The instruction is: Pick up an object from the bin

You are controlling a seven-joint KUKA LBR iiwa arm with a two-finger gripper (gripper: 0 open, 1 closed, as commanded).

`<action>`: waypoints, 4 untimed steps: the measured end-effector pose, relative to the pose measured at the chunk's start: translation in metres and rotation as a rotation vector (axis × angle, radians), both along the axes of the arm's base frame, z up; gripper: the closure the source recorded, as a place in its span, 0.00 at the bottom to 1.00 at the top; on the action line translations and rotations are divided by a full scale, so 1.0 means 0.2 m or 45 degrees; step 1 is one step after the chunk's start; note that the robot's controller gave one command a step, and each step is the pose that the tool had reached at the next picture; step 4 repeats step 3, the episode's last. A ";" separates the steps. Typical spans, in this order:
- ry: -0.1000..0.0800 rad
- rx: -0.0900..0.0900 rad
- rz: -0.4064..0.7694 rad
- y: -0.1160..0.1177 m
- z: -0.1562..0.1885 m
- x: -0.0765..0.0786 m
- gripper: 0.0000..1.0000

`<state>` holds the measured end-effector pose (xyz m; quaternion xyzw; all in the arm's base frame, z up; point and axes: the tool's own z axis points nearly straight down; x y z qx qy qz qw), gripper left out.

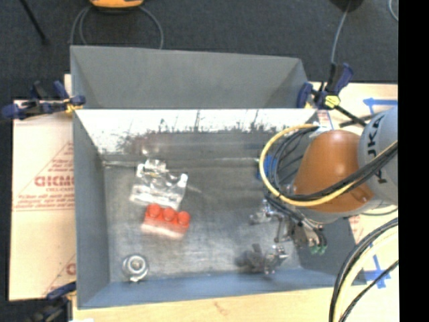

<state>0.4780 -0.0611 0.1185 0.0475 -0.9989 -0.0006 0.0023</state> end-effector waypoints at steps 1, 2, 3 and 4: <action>-0.041 -0.007 0.494 0.01 -0.22 0.04 0.00; -0.029 -0.006 0.496 0.01 -0.22 0.03 1.00; -0.018 -0.004 0.879 0.12 0.69 0.11 1.00; -0.018 -0.004 0.879 0.12 0.69 0.11 1.00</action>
Offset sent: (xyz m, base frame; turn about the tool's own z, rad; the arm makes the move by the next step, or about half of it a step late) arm -0.0008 0.0014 -0.0485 -0.3878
